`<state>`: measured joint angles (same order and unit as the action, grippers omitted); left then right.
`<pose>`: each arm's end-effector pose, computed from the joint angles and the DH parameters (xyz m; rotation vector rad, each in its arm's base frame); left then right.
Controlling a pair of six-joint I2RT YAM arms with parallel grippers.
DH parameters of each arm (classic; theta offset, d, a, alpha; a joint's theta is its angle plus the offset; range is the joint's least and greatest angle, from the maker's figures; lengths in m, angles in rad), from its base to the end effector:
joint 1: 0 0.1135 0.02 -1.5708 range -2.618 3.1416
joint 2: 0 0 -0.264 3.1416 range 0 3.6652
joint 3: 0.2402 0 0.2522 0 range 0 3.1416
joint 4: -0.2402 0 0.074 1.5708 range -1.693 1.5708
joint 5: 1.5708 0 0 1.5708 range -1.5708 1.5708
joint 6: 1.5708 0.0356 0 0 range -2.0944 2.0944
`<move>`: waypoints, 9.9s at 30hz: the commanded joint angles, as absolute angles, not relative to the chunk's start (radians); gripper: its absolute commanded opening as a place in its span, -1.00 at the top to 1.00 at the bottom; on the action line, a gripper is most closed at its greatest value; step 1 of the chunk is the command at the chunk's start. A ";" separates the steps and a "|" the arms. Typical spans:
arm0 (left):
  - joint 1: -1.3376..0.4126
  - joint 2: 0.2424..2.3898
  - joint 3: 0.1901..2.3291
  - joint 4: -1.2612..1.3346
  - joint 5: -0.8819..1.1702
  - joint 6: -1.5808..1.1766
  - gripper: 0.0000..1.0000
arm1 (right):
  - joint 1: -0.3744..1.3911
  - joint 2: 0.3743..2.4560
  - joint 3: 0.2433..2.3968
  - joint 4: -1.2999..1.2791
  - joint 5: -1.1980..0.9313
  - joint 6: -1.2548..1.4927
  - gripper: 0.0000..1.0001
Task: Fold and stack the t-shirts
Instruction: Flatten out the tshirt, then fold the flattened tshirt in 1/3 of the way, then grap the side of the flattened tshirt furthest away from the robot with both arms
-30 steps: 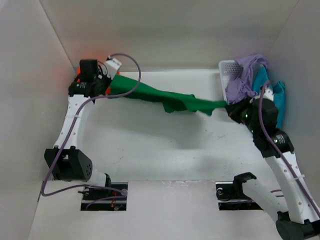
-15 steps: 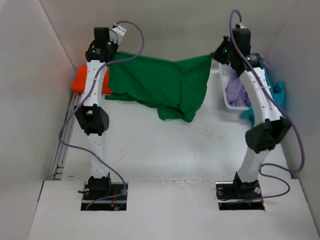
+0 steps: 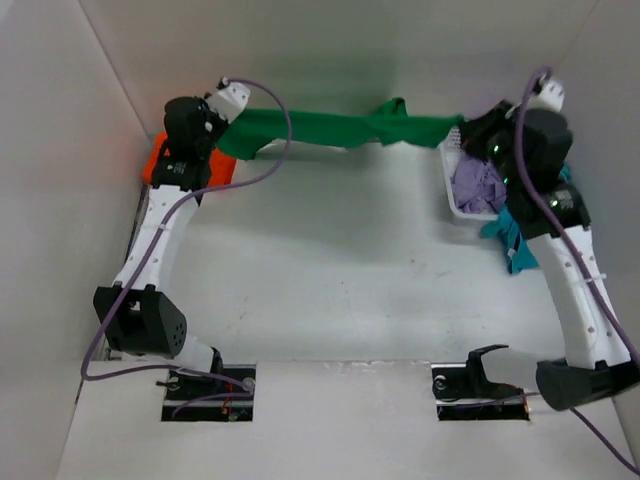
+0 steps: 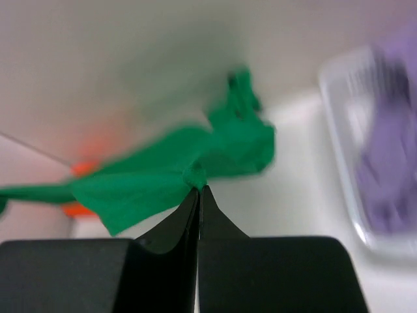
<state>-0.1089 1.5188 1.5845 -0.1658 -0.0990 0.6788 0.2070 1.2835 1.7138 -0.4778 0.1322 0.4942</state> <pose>0.3539 -0.0352 0.4422 0.5801 1.5938 0.5114 0.2475 0.0472 0.5182 0.3355 1.6004 0.4330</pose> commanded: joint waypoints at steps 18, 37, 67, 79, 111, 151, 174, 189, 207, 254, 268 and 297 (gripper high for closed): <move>-0.209 1.281 0.729 -0.508 -0.049 0.770 0.94 | 0.640 0.881 0.658 -0.612 0.264 1.002 1.00; -0.120 1.788 1.297 -0.385 -0.038 0.802 0.88 | 0.203 1.549 1.208 -0.271 0.032 0.482 1.00; 0.061 1.942 1.413 -0.578 0.097 0.422 -0.23 | 0.229 1.678 1.141 -0.485 0.141 0.555 -0.25; 0.033 2.057 1.445 -0.600 0.164 0.364 0.22 | 0.206 1.795 1.212 -0.561 0.121 0.537 0.07; 0.211 1.493 1.107 -0.758 -0.280 0.750 -0.03 | 0.354 1.189 0.750 -0.885 0.164 0.716 0.11; -0.918 1.977 1.427 -0.423 0.255 0.726 0.79 | 0.343 0.939 0.545 -0.494 0.094 0.936 0.30; -0.584 1.873 1.456 -0.367 0.190 0.367 -0.06 | 0.380 1.064 0.737 -0.535 0.156 0.836 0.31; 0.063 1.917 1.517 -0.400 0.075 0.198 -0.10 | 0.308 2.363 2.350 -0.842 0.213 0.384 -0.29; 0.205 1.890 1.419 -0.408 0.098 0.181 -0.14 | 0.306 2.504 2.455 -0.868 0.238 0.453 -0.27; 0.323 1.402 0.841 -1.089 0.219 0.578 1.00 | 0.609 0.764 0.543 -1.041 0.081 1.176 0.95; 0.479 1.430 1.053 -1.290 0.166 0.675 0.02 | 0.737 0.820 0.802 -1.157 0.149 1.186 -0.10; 0.202 2.065 1.565 -0.686 0.233 0.156 -0.13 | 0.370 2.474 2.232 -1.098 0.120 0.471 0.37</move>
